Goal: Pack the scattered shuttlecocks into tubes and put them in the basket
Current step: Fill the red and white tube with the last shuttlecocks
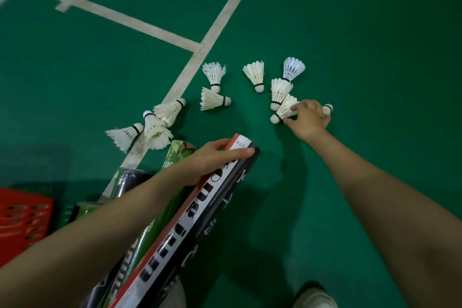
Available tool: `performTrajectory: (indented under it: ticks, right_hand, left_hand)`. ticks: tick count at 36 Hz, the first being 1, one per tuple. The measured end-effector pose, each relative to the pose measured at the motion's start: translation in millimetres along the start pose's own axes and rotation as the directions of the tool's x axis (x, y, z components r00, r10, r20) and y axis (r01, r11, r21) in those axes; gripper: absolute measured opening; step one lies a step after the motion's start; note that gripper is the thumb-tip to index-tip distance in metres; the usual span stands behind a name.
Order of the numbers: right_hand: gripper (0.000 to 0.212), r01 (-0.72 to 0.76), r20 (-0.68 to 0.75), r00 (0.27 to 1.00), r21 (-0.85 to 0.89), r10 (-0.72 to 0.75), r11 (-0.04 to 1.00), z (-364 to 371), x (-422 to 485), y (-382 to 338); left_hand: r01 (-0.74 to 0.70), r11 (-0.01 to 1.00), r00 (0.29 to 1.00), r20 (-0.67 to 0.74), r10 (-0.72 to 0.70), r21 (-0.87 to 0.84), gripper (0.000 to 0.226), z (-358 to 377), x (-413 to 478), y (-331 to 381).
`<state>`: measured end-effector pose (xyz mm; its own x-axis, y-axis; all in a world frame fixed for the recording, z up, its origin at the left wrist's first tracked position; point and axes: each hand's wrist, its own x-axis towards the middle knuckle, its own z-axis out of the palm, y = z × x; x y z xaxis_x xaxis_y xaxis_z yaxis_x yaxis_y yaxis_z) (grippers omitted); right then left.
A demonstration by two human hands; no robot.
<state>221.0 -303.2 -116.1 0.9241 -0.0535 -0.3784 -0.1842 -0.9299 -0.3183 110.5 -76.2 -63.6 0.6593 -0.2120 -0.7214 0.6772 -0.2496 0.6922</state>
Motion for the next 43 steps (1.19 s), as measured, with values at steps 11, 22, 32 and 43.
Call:
performTrajectory:
  ticks: [11,22,32,43]
  right_hand:
    - [0.036,0.083,-0.031,0.996,0.221,-0.078,0.972,47,-36,-14]
    - [0.027,0.207,-0.201,0.976,0.729,-0.085,0.653,41,-111,-31]
    - [0.029,0.147,0.192,0.891,0.735,-0.411,0.661,29,-167,-65]
    - [0.016,0.074,0.1,0.972,0.722,-0.21,0.688,50,-140,-61]
  left_hand:
    - [-0.021,0.999,0.999,-0.046,0.019,-0.048,0.049,-4,-7,-24]
    - [-0.047,0.999,0.994,-0.104,0.044,-0.024,0.068,0,-25,-47]
    - [-0.119,0.993,0.992,-0.028,0.119,-0.011,0.052,15,-45,-61]
    - [-0.044,0.998,0.992,-0.113,0.048,0.034,0.064,7,-42,-73]
